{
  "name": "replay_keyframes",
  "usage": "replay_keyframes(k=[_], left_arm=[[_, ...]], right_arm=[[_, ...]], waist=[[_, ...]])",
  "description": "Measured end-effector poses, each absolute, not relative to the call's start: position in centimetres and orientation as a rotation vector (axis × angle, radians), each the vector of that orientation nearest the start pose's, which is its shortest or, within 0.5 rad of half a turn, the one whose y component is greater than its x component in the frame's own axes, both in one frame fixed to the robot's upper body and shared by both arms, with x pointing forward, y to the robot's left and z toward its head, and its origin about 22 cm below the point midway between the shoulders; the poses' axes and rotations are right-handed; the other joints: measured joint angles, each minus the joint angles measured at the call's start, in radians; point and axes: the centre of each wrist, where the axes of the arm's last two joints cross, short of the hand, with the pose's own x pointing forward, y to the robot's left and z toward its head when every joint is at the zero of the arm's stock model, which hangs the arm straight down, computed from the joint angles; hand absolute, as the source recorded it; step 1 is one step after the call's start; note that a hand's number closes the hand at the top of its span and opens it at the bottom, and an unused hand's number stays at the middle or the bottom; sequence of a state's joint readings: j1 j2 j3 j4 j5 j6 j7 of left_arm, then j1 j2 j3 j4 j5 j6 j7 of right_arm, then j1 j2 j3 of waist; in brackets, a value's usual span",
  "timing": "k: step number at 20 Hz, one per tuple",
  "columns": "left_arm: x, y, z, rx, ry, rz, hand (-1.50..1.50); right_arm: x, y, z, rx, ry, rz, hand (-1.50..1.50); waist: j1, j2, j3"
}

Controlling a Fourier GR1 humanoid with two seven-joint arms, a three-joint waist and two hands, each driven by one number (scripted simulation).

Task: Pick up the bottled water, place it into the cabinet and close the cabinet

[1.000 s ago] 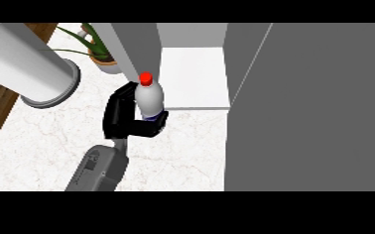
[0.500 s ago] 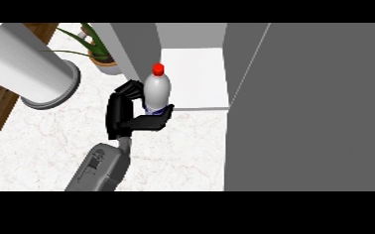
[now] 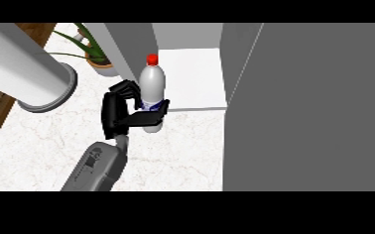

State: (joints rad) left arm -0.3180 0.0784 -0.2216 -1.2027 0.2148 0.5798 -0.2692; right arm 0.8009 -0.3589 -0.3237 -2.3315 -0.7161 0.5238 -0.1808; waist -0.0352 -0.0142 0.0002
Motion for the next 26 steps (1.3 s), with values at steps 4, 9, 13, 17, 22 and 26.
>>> replay_keyframes(k=[4, 9, 13, 17, 22, 26], left_arm=[[30.6, 17.3, -1.1, 0.296, -1.706, 0.224, 1.50], [30.8, 17.7, -1.0, 0.350, -1.713, 0.233, 1.50], [31.0, 17.8, -0.9, 0.400, -1.718, 0.206, 1.50], [31.2, 18.2, -0.9, 0.453, -1.726, 0.165, -1.50], [30.7, 18.7, -0.9, 0.505, -1.737, 0.127, -1.50], [30.6, 19.3, -0.8, 0.549, -1.732, 0.095, -1.50]], right_arm=[[5.4, -34.6, 12.1, 0.301, -1.879, 0.142, -1.50], [5.5, -34.7, 12.0, 0.314, -1.880, 0.146, -1.50], [5.8, -34.7, 12.1, 0.326, -1.882, 0.153, -1.50], [6.1, -34.7, 12.1, 0.338, -1.883, 0.162, -1.50], [6.5, -34.5, 12.1, 0.362, -1.882, 0.172, -1.50], [6.8, -34.4, 12.1, 0.381, -1.890, 0.180, -1.50]], waist=[[-0.017, -0.001, 0.001], [-0.031, 0.001, 0.001], [-0.038, 0.003, 0.003], [-0.045, 0.004, 0.005], [-0.057, 0.004, 0.006], [-0.068, 0.004, 0.009]])
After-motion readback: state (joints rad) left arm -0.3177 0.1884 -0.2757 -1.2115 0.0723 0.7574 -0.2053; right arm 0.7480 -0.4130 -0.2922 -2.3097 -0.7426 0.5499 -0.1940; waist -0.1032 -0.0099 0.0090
